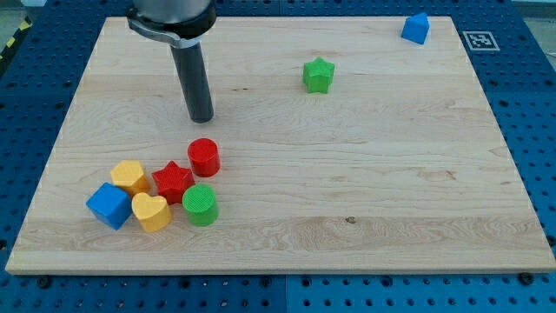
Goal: Move red circle to green circle
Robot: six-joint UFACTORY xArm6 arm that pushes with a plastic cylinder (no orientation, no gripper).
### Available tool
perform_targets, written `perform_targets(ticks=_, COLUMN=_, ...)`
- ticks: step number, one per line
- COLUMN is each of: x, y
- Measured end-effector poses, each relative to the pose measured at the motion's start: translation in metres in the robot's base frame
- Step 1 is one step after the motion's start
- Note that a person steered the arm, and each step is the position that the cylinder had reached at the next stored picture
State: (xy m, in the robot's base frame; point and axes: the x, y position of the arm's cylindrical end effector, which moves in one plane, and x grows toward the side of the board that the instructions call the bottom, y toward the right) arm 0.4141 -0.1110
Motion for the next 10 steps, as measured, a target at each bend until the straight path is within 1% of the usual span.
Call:
perform_targets(ticks=2, x=0.017, y=0.0)
perform_targets(ticks=5, x=0.069, y=0.006)
perform_targets(ticks=9, x=0.072, y=0.011)
perform_targets(ticks=10, x=0.072, y=0.027)
